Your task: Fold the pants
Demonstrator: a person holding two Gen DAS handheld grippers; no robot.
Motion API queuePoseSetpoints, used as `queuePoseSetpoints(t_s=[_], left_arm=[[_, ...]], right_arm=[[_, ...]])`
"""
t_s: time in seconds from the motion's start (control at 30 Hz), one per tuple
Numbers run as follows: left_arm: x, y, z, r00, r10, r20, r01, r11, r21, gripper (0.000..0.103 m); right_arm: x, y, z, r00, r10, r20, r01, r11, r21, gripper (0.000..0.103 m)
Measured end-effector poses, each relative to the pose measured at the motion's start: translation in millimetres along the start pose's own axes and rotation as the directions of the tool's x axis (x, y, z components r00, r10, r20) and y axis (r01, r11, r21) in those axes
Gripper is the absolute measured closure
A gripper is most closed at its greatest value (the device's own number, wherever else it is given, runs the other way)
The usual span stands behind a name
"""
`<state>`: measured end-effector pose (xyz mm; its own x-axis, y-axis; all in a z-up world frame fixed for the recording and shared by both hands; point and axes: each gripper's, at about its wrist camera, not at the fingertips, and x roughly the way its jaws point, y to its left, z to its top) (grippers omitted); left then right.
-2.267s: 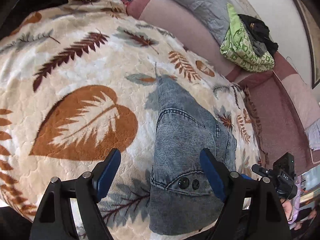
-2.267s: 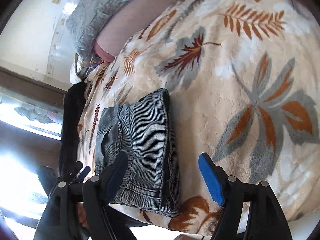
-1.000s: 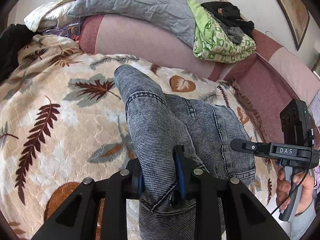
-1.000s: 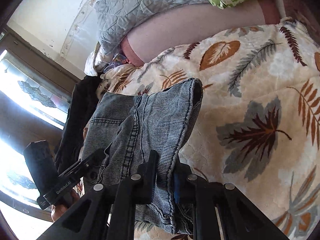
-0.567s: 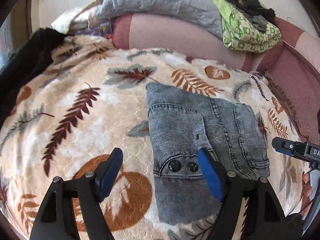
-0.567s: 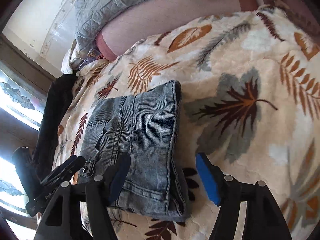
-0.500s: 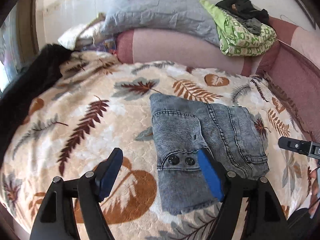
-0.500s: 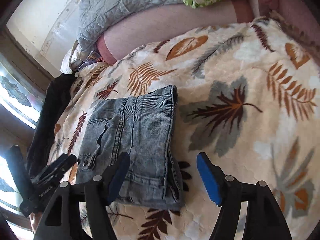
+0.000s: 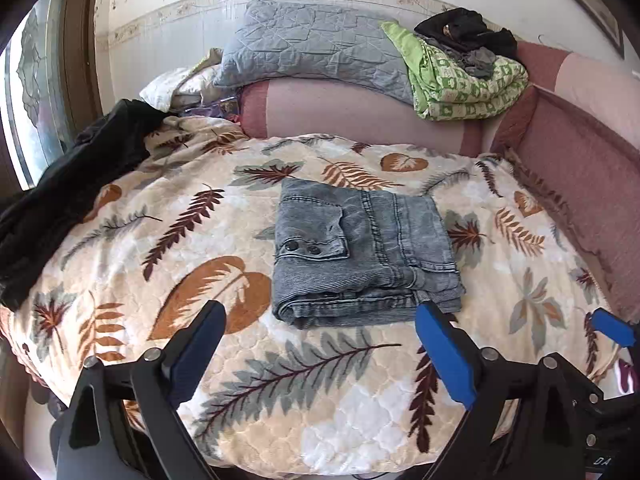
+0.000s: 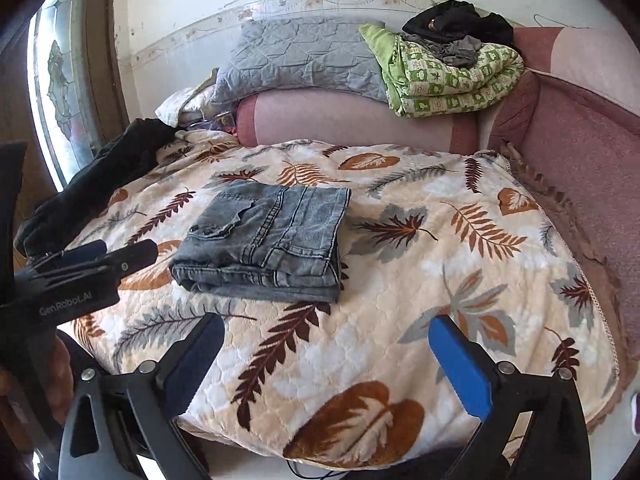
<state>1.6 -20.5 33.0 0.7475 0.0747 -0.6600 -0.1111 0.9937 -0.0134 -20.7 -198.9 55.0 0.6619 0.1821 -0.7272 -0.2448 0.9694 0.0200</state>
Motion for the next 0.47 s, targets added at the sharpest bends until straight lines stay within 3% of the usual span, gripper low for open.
queuePoseSetpoints(t_s=[0.07,0.23,0.47], left_arm=[[-5,-1,-2,1.000,0.010,0.016,-0.010,1.000,0.018,0.005],[-13,3,0,0.999,-0.044,0.019,0.044,0.999,0.013,0.005],[-18,4,4,0.999,-0.030,0.044,0.029,1.000,0.011,0.005]], right_arm=[[-2,0,-4,1.000,0.005,-0.003,-0.005,1.000,0.001,0.000],[-5,5,-2,1.000,0.024,0.002,-0.024,1.000,-0.001,0.000],[-3,13,6,0.999,0.034,0.003,-0.034,0.999,-0.019,0.000]])
